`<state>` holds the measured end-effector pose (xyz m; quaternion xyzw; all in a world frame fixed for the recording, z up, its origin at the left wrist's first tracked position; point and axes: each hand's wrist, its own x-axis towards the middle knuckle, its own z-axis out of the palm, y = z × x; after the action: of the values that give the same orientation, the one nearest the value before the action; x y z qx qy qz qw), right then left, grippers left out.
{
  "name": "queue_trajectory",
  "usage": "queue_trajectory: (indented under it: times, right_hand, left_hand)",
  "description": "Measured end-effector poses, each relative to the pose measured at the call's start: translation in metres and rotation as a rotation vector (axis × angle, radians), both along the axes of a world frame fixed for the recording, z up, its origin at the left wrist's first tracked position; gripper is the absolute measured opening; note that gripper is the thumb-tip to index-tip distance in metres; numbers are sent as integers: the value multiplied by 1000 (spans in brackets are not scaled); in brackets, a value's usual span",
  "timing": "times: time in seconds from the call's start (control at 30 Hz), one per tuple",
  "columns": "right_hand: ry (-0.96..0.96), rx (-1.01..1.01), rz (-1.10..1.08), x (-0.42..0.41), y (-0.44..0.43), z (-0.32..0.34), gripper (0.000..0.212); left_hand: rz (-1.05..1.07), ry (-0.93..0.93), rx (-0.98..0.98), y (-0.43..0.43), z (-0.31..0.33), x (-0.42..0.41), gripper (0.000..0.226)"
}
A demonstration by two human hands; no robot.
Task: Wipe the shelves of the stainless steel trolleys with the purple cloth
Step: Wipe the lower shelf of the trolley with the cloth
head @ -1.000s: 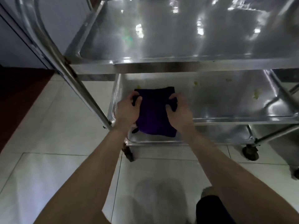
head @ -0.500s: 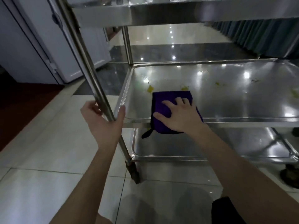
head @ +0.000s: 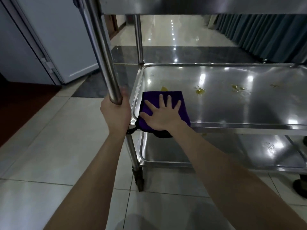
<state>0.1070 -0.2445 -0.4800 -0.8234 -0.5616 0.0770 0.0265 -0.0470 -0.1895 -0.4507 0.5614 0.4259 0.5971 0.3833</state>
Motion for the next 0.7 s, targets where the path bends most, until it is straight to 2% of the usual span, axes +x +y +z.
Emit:
queue_trajectory:
  times: [0.23,0.53,0.7]
  right_hand:
    - [32,-47,-70,28,79,20,83]
    - [48,-69,17,-11,40,14,78]
    - [69,-45,-8,19,32,13,81]
  left_hand:
    - [-28,37,15,10,-4,-2,49]
    - [-53,5,30,8,-3,1,44]
    - [-28,16,32,11,0,1,49]
